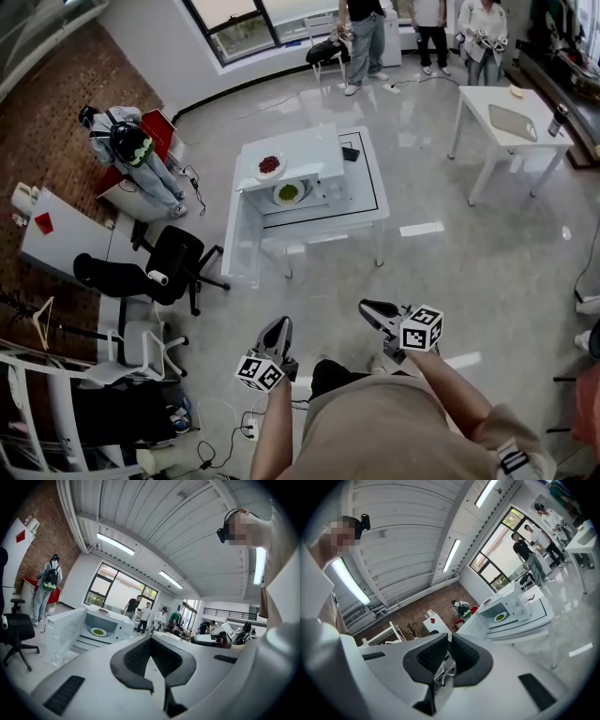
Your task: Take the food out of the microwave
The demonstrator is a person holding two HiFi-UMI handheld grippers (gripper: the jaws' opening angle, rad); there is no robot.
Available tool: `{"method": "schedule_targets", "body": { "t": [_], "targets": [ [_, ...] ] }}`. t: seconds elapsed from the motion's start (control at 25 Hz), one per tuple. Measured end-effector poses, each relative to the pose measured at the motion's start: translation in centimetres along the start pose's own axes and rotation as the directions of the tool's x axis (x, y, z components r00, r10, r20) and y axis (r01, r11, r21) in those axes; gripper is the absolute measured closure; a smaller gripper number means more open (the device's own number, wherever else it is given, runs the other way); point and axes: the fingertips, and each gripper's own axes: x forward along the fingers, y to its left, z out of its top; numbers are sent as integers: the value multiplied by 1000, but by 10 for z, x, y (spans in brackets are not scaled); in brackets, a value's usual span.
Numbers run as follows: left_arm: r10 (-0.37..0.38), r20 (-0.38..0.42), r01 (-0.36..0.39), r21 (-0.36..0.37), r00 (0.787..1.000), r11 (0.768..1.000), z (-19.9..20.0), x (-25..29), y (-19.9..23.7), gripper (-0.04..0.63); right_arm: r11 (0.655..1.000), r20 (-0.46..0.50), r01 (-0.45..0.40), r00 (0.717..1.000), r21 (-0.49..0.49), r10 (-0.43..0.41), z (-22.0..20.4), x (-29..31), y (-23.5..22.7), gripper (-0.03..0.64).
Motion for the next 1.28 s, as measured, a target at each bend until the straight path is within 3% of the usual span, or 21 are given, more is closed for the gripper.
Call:
{"method": "schedule_targets", "body": {
  "t": [0.24,0.48,0.84,1.04,1.28],
  "targets": [
    [46,-23,-46,-5,999,999,2,-4,18,591,998,-39,-17,999,65,20,-13,23,-15,603],
    [41,-60,-42,-18,997,999,5,12,60,591,995,-40,-16,999,99,20,-5,67,-28,601],
    [-51,-61,50,-20,997,999,38,71,125,591,992,-6,23,1000,124,-22,32,148,-54,600],
    [-95,-109,95,2,990,995,48,99,161,591,993,20,46,999,112,-49,55,194,-64,597],
    [-138,-115,139,4,984,990,68,117,199,591,992,39,76,996,100,-80,72,238,-72,561]
  ]
}}
